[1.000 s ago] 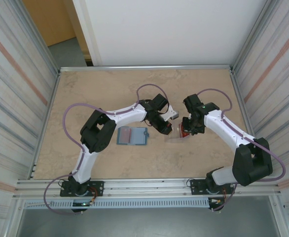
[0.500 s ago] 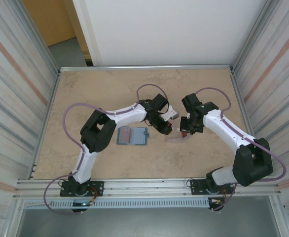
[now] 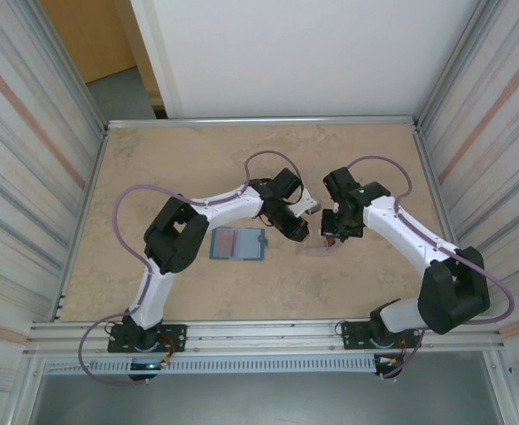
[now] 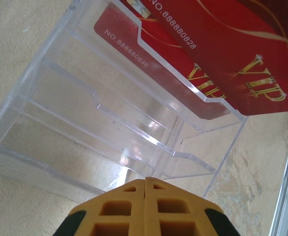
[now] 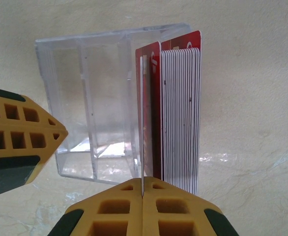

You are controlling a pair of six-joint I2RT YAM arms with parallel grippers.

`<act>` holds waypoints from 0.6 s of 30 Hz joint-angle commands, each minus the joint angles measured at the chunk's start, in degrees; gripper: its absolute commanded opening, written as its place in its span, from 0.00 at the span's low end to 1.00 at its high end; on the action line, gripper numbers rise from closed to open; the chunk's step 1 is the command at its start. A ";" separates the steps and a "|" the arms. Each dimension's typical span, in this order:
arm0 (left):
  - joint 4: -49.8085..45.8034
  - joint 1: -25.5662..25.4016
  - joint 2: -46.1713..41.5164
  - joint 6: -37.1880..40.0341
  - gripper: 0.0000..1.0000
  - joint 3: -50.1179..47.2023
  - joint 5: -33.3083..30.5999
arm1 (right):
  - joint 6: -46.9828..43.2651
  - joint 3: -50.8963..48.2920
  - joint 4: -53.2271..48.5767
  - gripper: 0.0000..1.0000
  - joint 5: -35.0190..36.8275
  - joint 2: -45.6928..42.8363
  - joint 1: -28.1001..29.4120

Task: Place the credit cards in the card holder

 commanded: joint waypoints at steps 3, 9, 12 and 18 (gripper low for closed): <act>-4.17 0.78 1.88 -0.08 0.00 -1.76 -1.81 | 1.56 2.49 -2.78 0.03 -0.77 -0.62 0.68; -4.91 1.27 1.49 -0.03 0.00 -0.99 -1.93 | 2.11 4.03 -3.16 0.02 -2.80 -2.79 0.70; -5.13 2.64 -0.63 -0.90 0.02 -0.81 -0.84 | 2.57 3.60 -0.07 0.01 -6.77 -6.81 0.70; -6.88 7.35 -8.66 -1.60 0.19 0.82 0.06 | 2.83 0.01 10.64 0.00 -14.61 -15.41 0.08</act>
